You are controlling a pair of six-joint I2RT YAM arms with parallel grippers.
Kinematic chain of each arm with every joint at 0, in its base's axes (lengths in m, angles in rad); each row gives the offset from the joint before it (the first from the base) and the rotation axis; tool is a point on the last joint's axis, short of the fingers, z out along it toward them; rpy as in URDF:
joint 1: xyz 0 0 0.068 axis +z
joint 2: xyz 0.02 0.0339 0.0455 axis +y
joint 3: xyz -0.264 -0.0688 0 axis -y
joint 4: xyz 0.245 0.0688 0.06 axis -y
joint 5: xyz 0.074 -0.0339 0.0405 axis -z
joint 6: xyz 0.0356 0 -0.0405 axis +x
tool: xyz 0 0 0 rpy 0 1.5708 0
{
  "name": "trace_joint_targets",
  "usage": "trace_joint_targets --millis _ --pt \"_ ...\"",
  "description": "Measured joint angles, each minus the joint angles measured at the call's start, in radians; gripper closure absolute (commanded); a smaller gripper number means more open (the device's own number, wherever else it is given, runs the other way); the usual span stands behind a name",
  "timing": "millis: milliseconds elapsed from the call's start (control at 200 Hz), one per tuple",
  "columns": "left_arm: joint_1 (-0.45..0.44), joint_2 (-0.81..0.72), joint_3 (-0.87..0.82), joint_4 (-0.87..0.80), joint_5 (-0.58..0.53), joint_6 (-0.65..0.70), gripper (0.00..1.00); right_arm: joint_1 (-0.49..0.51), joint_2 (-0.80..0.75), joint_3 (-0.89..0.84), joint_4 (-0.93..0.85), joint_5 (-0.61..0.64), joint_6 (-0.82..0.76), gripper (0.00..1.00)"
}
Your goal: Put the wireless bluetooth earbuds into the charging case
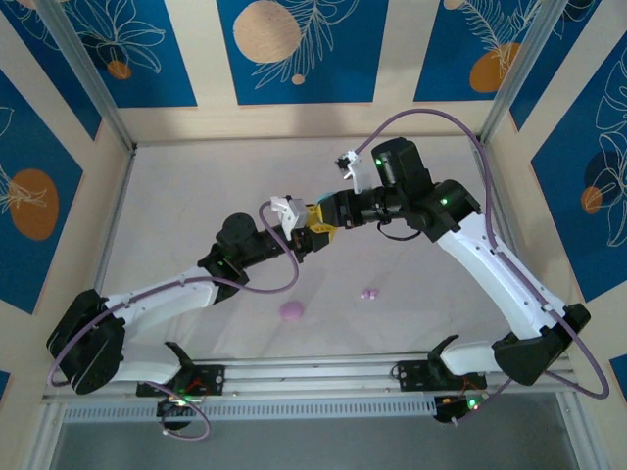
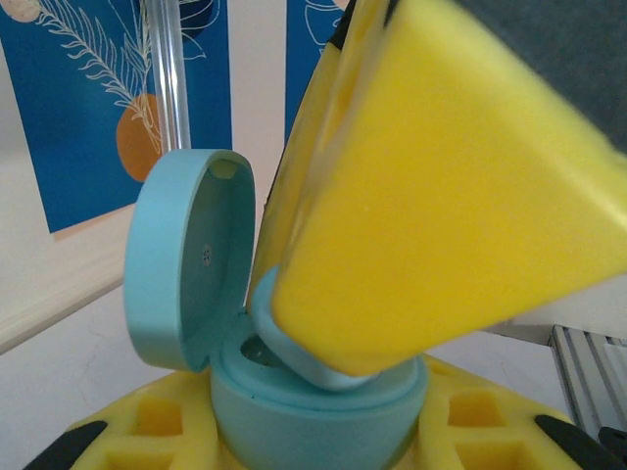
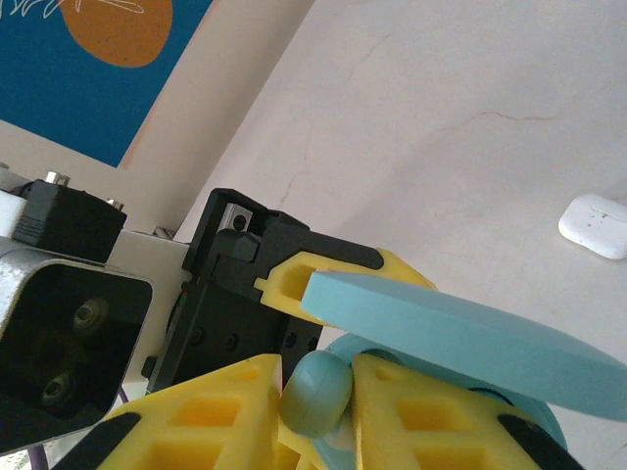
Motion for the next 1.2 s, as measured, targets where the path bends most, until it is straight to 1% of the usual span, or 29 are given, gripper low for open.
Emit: trace_joint_targets --millis 130,315,515,640,1196 --pt "0.0 0.0 0.0 0.001 0.0 0.0 0.74 0.001 0.001 0.003 -0.004 0.003 -0.001 0.73" --pt "0.0 0.0 0.0 0.0 -0.004 0.0 0.74 0.003 0.007 0.012 -0.01 0.005 -0.003 0.71" --pt "0.0 0.0 0.0 0.0 -0.004 0.0 0.74 0.003 0.008 0.016 -0.016 0.005 -0.003 0.71" --pt "0.0 0.0 0.0 0.0 -0.004 0.0 0.74 0.003 0.011 0.022 -0.023 0.005 -0.003 0.69" --pt "-0.001 0.0 0.0 0.007 -0.004 -0.003 0.74 0.004 0.012 0.042 -0.055 0.023 -0.002 0.68"
